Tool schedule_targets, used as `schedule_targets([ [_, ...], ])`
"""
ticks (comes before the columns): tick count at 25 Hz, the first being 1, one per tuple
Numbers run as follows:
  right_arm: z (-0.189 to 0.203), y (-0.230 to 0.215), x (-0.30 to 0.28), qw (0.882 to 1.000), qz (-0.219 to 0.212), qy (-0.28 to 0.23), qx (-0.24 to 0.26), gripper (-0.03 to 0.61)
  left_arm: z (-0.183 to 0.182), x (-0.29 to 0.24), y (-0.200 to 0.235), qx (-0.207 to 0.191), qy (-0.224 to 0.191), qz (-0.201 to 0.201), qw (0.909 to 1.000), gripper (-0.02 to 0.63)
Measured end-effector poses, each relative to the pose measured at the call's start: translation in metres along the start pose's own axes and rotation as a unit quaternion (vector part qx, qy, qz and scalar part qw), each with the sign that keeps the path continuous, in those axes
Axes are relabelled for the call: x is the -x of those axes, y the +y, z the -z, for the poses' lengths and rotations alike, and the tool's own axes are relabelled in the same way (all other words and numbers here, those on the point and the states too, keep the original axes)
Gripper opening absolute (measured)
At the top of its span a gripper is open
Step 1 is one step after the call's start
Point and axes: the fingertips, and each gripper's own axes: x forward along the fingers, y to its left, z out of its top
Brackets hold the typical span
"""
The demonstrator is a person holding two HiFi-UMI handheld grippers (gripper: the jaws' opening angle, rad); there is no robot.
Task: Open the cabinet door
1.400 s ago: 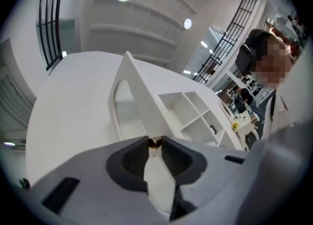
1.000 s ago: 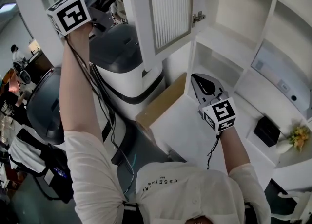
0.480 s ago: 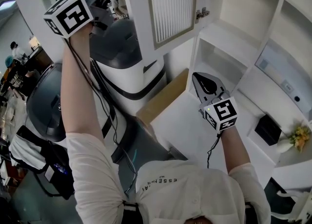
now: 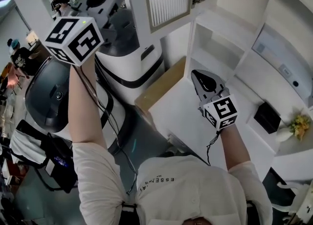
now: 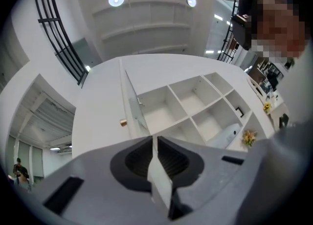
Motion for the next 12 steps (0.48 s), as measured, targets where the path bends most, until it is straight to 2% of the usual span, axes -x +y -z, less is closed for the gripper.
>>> schedule_targets([
  [6, 0.011, -0.001, 0.03, 1.0, 0.024, 0.012, -0.012, 0.014, 0.051, 0.003, -0.076, -0.022, 0.033, 0.035, 0.9986, 0.005],
  [12, 0.021, -0.017, 0.057, 0.998, 0.06, 0.02, -0.02, 0.014, 0.096, -0.003, -0.147, 0.036, 0.033, 0.093, 0.9944, 0.003],
])
